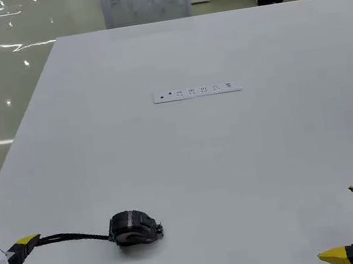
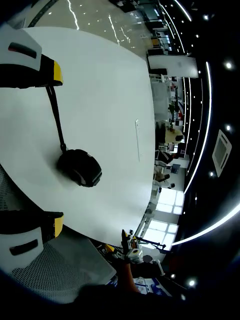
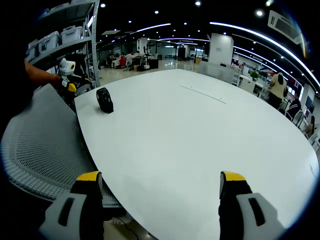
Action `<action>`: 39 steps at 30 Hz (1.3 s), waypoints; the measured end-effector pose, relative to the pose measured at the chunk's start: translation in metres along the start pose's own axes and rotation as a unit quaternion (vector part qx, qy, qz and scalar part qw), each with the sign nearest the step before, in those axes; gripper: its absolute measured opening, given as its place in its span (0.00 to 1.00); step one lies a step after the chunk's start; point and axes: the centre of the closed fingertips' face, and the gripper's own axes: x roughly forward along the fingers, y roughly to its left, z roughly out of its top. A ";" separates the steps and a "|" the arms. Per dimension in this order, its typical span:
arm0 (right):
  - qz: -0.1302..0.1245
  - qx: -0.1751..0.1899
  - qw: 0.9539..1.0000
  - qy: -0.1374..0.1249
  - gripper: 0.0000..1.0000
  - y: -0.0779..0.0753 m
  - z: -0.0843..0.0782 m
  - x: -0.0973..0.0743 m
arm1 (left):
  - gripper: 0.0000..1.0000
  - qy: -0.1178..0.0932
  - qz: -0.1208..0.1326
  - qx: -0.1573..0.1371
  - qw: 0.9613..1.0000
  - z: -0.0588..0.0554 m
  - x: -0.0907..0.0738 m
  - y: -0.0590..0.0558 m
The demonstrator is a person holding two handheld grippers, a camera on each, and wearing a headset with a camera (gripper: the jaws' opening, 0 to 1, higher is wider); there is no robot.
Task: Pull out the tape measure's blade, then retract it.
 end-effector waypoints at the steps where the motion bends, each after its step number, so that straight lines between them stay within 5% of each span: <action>1: 0.000 -0.001 1.000 0.000 0.99 0.000 0.000 0.000 | 1.00 0.000 -0.001 -0.001 1.000 0.000 0.000 0.000; 20: -0.002 0.001 1.000 0.003 0.99 0.004 -0.005 -0.002 | 1.00 0.003 0.002 0.000 1.000 -0.002 -0.001 0.001; 23: -0.004 0.001 1.000 0.003 0.98 0.004 -0.004 -0.002 | 0.99 0.023 0.008 0.002 1.000 -0.008 0.000 0.004; 31: -0.007 -0.004 1.000 0.013 0.99 0.006 -0.006 0.000 | 1.00 0.029 0.000 -0.004 1.000 -0.011 0.002 0.002; 34: 0.006 -0.029 1.000 -0.001 1.00 0.012 0.002 0.002 | 1.00 0.092 0.006 0.014 0.996 -0.031 0.002 0.007; 37: 0.014 -0.021 1.000 0.008 0.99 0.014 0.004 0.003 | 1.00 0.084 -0.003 -0.008 0.996 -0.030 0.005 0.005; 39: 0.009 -0.019 1.000 0.013 0.99 0.012 0.004 0.004 | 1.00 0.074 -0.002 0.002 0.997 -0.026 0.005 0.005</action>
